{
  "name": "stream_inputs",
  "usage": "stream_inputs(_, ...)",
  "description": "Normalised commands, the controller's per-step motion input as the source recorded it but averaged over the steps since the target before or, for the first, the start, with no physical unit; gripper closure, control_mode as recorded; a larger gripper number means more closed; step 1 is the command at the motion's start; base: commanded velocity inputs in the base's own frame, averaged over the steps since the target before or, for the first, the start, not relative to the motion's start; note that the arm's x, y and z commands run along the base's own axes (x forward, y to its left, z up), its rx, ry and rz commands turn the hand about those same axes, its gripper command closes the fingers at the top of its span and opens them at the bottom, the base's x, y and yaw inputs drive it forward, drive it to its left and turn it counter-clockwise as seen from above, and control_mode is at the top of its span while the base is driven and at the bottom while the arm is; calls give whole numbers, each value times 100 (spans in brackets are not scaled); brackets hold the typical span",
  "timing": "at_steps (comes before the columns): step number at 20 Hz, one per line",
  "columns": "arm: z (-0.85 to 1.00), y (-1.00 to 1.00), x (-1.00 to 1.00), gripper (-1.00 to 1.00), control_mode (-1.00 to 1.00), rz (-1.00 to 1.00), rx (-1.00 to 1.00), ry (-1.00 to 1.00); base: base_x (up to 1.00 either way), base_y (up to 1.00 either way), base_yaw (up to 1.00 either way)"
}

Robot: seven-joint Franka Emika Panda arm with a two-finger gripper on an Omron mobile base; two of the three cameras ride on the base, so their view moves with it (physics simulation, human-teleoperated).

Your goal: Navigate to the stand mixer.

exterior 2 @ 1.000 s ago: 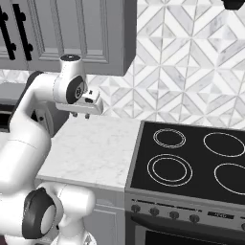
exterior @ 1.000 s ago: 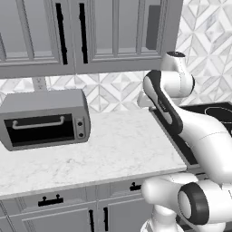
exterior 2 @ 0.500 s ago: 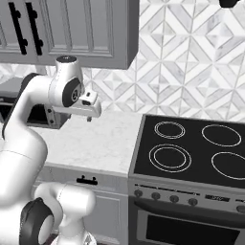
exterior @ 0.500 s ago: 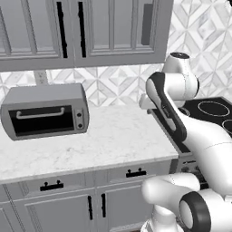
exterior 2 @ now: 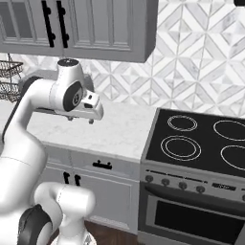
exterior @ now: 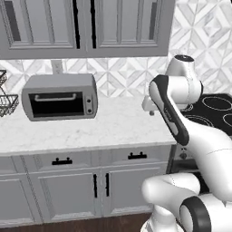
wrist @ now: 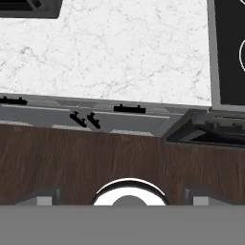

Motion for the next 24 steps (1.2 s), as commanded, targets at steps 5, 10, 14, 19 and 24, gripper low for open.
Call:
stream_inputs(5,0,0,0,-100,100,0,0,0,-28,-11,55)
stream_inputs(10,0,0,0,-100,100,0,0,0,-15,-8,58)
stream_inputs(14,0,0,0,-100,100,0,0,0,-3,0,62)
stream_inputs(19,0,0,0,-100,100,0,0,0,0,0,71)
stream_inputs(24,0,0,0,-100,100,0,0,0,0,0,81)
